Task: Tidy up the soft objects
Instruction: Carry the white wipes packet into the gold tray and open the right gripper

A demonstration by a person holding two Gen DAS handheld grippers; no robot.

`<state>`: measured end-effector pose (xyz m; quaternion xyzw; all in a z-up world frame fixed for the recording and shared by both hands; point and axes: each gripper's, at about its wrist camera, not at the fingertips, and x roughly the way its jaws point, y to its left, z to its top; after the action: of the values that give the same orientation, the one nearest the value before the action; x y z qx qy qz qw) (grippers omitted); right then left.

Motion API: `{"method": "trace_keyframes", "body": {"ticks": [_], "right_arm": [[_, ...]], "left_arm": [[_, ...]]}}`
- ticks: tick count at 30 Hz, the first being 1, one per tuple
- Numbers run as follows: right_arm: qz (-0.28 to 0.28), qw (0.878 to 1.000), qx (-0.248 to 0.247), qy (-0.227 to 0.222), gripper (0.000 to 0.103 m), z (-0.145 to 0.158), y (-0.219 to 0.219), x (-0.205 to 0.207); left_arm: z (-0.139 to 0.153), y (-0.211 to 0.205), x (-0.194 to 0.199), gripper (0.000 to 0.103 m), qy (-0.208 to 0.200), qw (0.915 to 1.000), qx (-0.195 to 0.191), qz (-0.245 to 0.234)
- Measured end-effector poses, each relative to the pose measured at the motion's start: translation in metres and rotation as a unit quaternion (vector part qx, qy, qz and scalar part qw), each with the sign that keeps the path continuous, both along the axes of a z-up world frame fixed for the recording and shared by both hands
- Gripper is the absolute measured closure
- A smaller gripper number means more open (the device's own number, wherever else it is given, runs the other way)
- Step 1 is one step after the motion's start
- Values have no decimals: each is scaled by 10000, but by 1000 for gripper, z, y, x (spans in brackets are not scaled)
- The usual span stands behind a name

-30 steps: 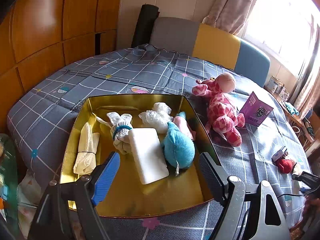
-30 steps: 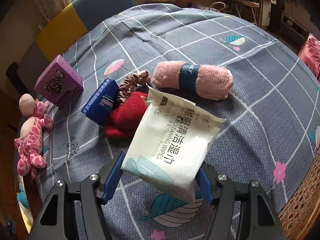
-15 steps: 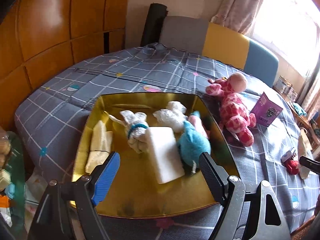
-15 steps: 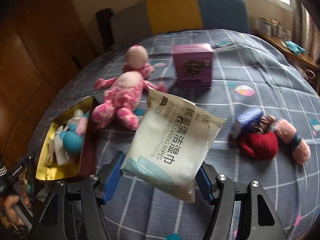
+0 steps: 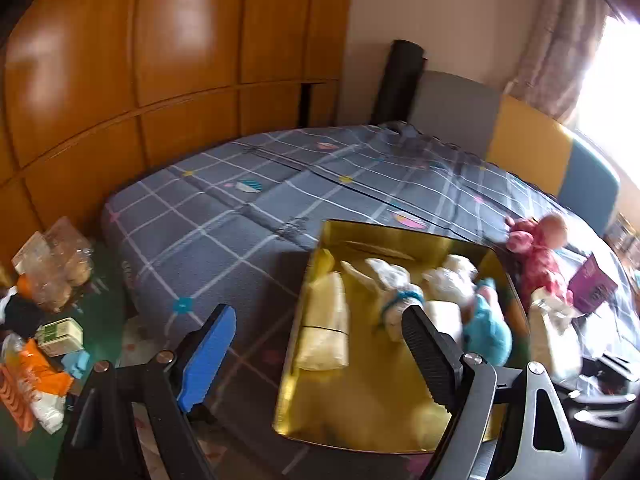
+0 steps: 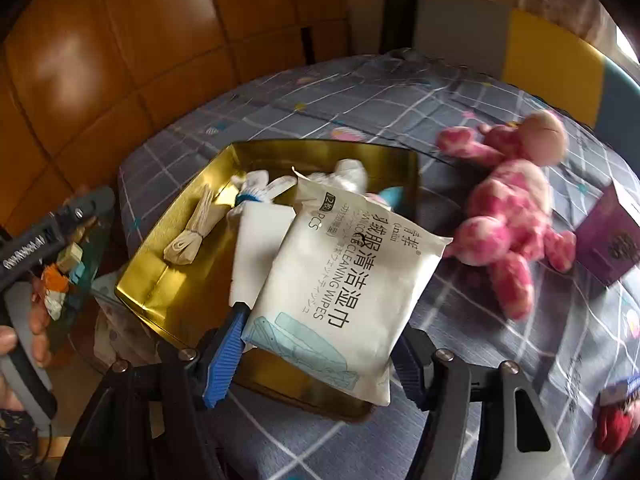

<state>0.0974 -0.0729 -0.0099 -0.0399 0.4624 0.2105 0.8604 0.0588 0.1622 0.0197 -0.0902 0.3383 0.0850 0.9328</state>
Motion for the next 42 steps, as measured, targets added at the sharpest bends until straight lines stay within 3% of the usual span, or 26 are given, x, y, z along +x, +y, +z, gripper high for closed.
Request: {"method": "trace_keyframes", "body": {"ticks": [4,13,17,22,31,42], "right_arm": [[161,9994,-275,141,35,-22,22,15],[-135,9965,-792,214,35,-51,19,36],[-171,9981,-566,194,32,-46,14,32],[-310,9979,-531,-186,27,-27,6,20],[-802,9887,-956,-831,27,2,-11,-7],[-1279,9790,-1101,-1141,27,20,-52,-38]], "left_arm": [[2,16,-4,16,-68,9997,18,217],[3,27,-9,15,-88,9993,50,364],[2,22,-9,15,-62,9995,77,313],[0,12,-10,15,-43,9998,93,140],[-5,-13,-9,15,77,9996,24,-281],[-3,-56,-10,15,130,9961,93,-868]]}}
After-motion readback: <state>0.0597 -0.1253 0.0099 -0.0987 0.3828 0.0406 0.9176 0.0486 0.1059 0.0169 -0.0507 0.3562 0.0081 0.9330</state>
